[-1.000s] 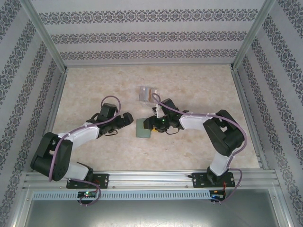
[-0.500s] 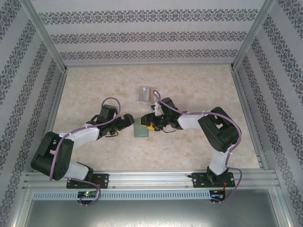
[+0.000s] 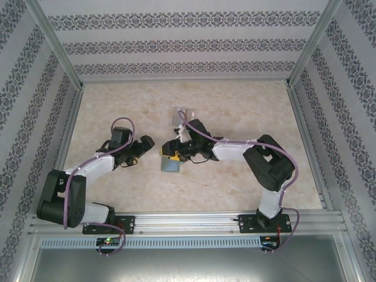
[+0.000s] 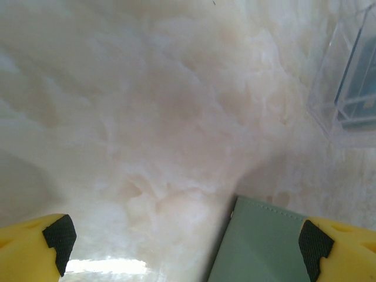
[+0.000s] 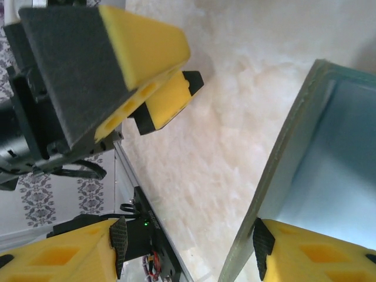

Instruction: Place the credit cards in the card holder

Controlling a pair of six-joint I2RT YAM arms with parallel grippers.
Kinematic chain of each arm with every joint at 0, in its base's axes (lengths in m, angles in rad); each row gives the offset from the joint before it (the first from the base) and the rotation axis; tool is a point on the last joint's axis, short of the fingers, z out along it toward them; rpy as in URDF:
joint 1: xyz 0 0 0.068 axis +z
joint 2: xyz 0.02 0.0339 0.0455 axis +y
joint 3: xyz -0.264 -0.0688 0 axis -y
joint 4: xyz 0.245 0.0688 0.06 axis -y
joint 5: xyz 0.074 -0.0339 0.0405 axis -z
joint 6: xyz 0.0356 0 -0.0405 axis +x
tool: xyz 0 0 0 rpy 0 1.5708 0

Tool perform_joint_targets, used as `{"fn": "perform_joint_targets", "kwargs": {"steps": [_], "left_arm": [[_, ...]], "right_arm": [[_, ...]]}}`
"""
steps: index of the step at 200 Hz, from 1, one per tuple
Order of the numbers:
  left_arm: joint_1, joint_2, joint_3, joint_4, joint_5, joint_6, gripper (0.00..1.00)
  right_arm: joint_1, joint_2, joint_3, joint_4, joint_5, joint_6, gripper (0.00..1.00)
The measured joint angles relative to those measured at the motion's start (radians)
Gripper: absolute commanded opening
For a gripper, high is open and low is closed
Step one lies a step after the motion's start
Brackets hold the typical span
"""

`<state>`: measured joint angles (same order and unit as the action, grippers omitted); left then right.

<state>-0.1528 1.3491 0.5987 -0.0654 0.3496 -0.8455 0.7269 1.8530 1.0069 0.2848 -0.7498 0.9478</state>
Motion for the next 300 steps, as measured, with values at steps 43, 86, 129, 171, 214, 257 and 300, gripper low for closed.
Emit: {"fn": "perform_joint_targets", "kwargs": {"steps": [43, 86, 129, 171, 214, 257, 300], "left_arm": [[0.101, -0.055, 0.0, -0.044, 0.026, 0.001, 0.99], [0.169, -0.069, 0.0, -0.069, 0.048, 0.003, 0.99], [0.252, -0.087, 0.0, -0.099, 0.065, 0.006, 0.99], [0.315, -0.153, 0.0, -0.106, 0.062, 0.007, 0.99], [0.362, -0.162, 0.0, -0.13, 0.065, 0.027, 0.99], [0.415, -0.285, -0.011, -0.138, 0.061, 0.031, 0.99], [0.415, -0.249, -0.032, -0.131, 0.095, 0.029, 0.99]], "right_arm": [[0.044, 0.063, 0.088, -0.05, 0.016, -0.008, 0.62], [0.075, 0.134, 0.218, -0.183, 0.061, -0.06, 0.62], [0.135, 0.183, 0.379, -0.349, 0.134, -0.158, 0.62], [0.177, 0.275, 0.529, -0.493, 0.19, -0.253, 0.63], [0.237, 0.312, 0.637, -0.65, 0.284, -0.372, 0.64], [0.314, 0.315, 0.747, -0.738, 0.354, -0.504, 0.63], [0.329, 0.314, 0.748, -0.743, 0.352, -0.566, 0.61]]}}
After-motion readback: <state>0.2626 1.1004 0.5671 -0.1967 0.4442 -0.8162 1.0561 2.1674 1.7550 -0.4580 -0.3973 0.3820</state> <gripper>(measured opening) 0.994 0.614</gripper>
